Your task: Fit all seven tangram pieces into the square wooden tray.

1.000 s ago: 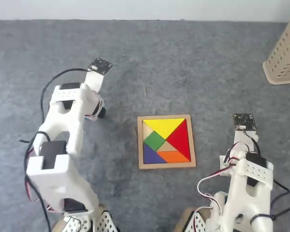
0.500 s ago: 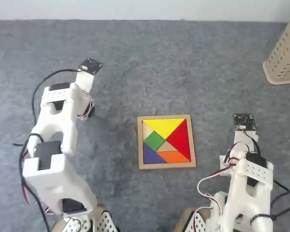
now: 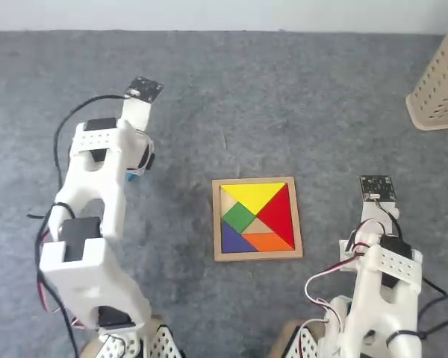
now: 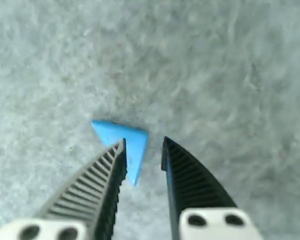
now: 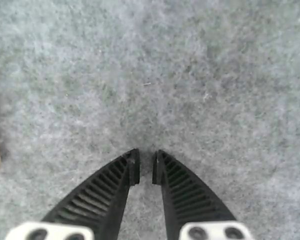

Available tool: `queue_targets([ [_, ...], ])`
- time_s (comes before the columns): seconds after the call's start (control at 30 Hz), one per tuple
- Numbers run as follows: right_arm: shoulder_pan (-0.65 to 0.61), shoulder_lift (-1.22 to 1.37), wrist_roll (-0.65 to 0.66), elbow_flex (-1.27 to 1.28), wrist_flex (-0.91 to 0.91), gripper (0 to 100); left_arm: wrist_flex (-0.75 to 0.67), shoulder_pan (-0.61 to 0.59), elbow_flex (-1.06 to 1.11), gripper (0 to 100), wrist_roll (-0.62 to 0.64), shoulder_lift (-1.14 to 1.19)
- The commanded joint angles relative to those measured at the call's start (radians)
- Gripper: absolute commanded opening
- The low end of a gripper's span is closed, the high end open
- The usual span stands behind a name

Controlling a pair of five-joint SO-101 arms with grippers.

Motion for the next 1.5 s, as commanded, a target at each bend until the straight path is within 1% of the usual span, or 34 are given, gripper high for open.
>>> queue_targets([
  [0.0,-0.008,-0.022,0.015,-0.005,-0.015,8.4,0.011,0.006,-0.035,11,0.058,-0.04],
  [0.17,-0.008,-0.022,0.015,-0.005,-0.015,8.4,0.021,-0.014,-0.085,11,0.097,0.057],
  [0.43,-0.008,-0.022,0.015,-0.005,-0.015,8.4,0.178,-0.083,-0.285,11,0.095,0.229],
  [0.57,-0.008,-0.022,0.015,-0.005,-0.015,8.4,0.198,-0.11,-0.303,11,0.094,0.239],
  [0.8,-0.008,-0.022,0.015,-0.005,-0.015,8.4,0.209,-0.114,-0.303,11,0.104,0.245],
  [0.97,-0.008,-0.022,0.015,-0.005,-0.015,8.4,0.21,-0.112,-0.306,16,0.147,0.224],
  [1.2,-0.008,-0.022,0.015,-0.005,-0.015,8.4,0.196,-0.104,-0.306,17,0.356,0.143],
  [1.33,-0.008,-0.022,0.015,-0.005,-0.015,8.4,0.149,-0.091,-0.306,17,0.433,0.192],
  [1.47,-0.008,-0.022,0.015,-0.005,-0.015,8.4,0.138,-0.083,-0.343,17,0.519,0.252],
])
